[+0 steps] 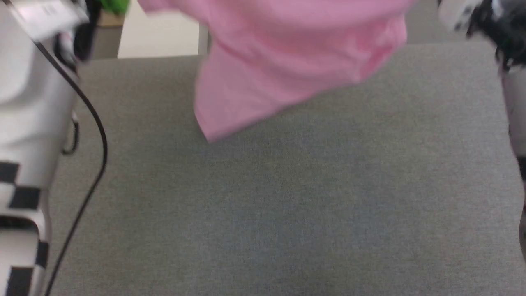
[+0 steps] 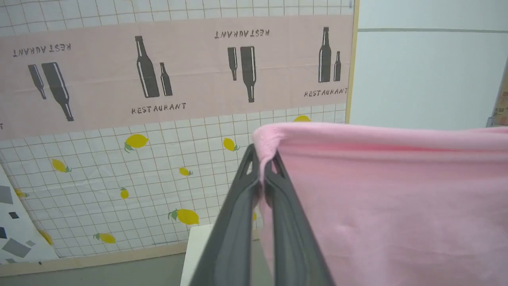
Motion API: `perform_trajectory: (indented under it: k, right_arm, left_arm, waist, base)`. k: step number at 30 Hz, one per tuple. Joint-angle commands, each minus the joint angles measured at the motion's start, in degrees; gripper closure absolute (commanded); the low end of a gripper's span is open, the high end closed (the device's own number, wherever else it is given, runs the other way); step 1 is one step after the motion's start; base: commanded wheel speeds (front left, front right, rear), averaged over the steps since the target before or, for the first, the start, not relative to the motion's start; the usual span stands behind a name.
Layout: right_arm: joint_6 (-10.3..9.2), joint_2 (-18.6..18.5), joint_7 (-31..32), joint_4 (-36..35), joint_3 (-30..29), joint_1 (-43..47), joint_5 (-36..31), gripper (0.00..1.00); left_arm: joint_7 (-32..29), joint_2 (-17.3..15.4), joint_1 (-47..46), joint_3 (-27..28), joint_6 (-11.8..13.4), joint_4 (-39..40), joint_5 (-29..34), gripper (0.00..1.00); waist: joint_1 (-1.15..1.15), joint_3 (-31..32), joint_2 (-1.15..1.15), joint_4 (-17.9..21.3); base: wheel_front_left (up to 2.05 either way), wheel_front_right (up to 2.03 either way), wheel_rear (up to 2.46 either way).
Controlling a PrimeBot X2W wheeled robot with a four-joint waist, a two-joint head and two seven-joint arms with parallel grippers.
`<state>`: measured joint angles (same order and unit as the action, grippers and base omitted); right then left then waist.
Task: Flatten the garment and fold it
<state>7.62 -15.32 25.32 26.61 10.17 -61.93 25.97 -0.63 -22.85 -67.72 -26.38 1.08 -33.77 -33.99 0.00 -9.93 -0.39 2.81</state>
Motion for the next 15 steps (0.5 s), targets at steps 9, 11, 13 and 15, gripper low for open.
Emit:
perform_trajectory:
  k: [9,11,13,15]
  right_arm:
    - [-0.13,4.16,-14.33,9.43,-2.12,-18.25,-5.86,1.00]
    - [-0.13,5.26,-16.53,12.16,-1.81,-20.11,-6.24,1.00]
    - [-0.13,6.02,-18.57,14.69,-0.69,-21.45,-6.84,1.00]
    - [-0.13,6.83,-20.18,17.11,0.22,-22.25,-6.60,1.00]
  left_arm:
    - [6.63,-0.06,-18.56,2.63,0.50,-9.41,2.50,1.00]
    - [7.67,0.37,-20.06,2.81,0.28,-11.47,2.39,1.00]
    - [8.76,0.88,-20.78,3.06,0.02,-13.57,2.03,1.00]
    - [9.98,1.30,-21.02,3.31,-0.54,-15.59,1.54,1.00]
  waist:
    - [0.00,-17.88,0.39,1.40]
    - [0.00,-19.51,0.39,1.48]
    - [0.00,-20.86,0.39,1.48]
    - [0.00,-21.93,0.39,1.46]
  base:
    - [0.00,0.00,0.00]
    - [0.00,0.00,0.00]
    - [0.00,0.00,0.00]
    - [0.00,0.00,0.00]
